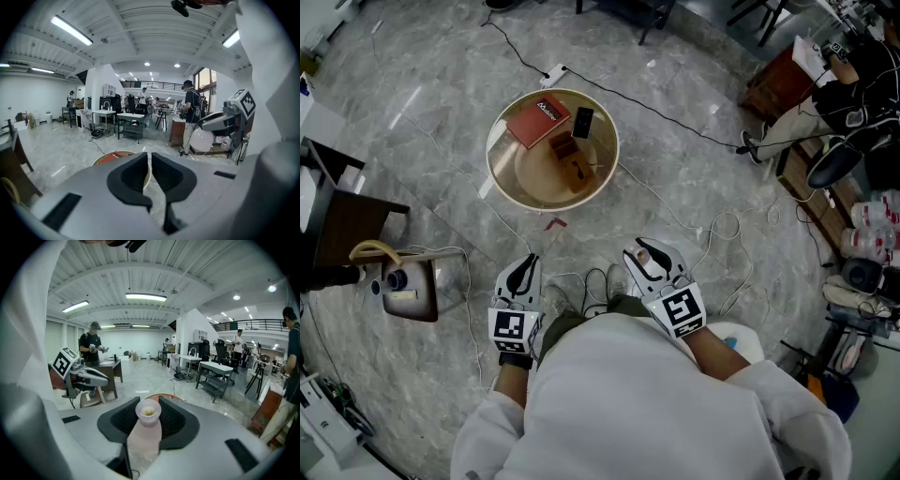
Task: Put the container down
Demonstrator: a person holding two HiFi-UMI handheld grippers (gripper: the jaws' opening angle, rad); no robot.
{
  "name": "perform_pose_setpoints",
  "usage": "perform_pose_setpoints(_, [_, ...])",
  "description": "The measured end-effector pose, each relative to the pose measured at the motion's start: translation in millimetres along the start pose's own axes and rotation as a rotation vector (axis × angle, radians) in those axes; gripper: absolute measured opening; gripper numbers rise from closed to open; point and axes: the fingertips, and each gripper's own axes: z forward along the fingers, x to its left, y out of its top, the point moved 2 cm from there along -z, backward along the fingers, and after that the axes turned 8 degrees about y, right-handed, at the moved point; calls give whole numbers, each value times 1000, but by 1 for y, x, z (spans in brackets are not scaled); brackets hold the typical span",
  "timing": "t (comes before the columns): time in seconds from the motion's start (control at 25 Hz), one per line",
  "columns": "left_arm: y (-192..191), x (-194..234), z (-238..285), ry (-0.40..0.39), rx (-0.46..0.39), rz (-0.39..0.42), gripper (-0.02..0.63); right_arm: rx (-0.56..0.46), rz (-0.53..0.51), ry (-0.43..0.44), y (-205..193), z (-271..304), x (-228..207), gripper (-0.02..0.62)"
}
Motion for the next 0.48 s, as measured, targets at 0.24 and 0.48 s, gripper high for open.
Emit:
perform_pose_setpoints(0.24, [-3, -5, -6, -8, 10, 0, 34, 21, 16, -6, -6, -5, 4, 141])
perform_pose_setpoints(0.48, [-5, -1, -8, -17, 6, 5, 32, 18, 24, -17, -8, -3, 9, 141])
